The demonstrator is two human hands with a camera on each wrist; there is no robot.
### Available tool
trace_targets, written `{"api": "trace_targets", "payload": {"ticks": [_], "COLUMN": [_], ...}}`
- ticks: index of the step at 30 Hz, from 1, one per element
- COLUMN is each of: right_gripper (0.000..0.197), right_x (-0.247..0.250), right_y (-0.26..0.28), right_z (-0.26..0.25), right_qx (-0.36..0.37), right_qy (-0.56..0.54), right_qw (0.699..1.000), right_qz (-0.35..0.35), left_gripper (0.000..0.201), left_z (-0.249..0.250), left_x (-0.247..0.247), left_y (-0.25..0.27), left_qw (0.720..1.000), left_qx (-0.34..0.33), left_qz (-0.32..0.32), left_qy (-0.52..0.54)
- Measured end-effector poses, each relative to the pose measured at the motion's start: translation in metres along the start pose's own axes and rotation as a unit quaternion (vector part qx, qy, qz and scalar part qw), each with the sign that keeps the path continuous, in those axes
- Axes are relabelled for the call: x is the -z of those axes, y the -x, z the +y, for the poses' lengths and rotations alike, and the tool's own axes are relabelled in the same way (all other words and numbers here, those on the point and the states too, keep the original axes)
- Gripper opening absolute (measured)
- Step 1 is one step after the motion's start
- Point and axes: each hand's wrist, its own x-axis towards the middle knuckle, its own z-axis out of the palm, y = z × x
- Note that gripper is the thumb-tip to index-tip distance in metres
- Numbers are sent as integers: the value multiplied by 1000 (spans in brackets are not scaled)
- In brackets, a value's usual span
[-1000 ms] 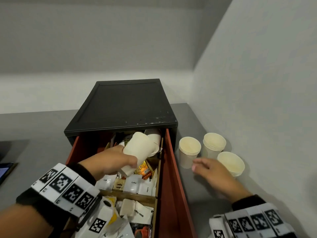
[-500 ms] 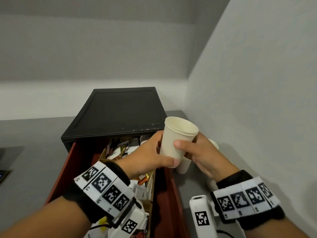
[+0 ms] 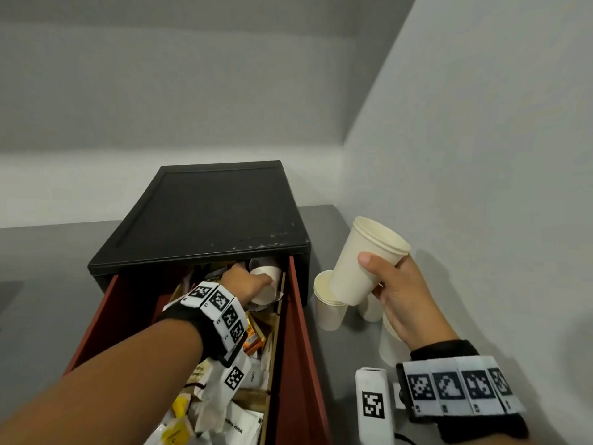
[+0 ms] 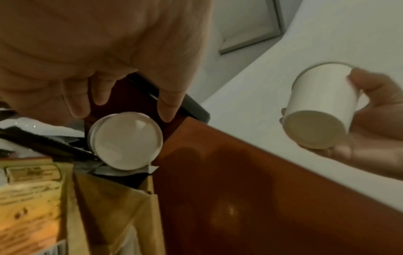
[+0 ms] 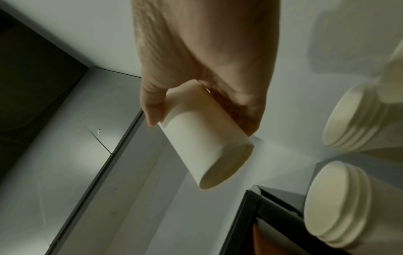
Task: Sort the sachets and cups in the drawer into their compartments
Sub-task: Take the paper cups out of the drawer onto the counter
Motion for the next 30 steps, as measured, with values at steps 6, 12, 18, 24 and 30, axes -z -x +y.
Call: {"api": "trace_targets", "payload": {"ticks": [6,12,18,24,30], "right_gripper": [79,80,76,77,63], "right_x": [16,23,18,3,-32], "right_y": [2,3,7,11,10], "right_z": [25,31,23,10,-35], "right_qx": [-23,-29,-17,12,83], "right_qy": [14,4,-4,10,-1], "right_qw": [999,999,1000,1000,996], "right_qz": [24,30,16,-7,-40], "left_gripper": [60,55,59,67,74], "left_z": [8,10,2,-20,-23], "left_x": [-18,-9,21,38,48], "left_y": [-20,-21,2,44,73], "left_qw": [998,994,982,972,971], "left_qx": [27,72,84,45,-97], "left_qz": [-10,-69,-166,-225,-218], "left_qy": [-47,-34,-17,-43,18]}}
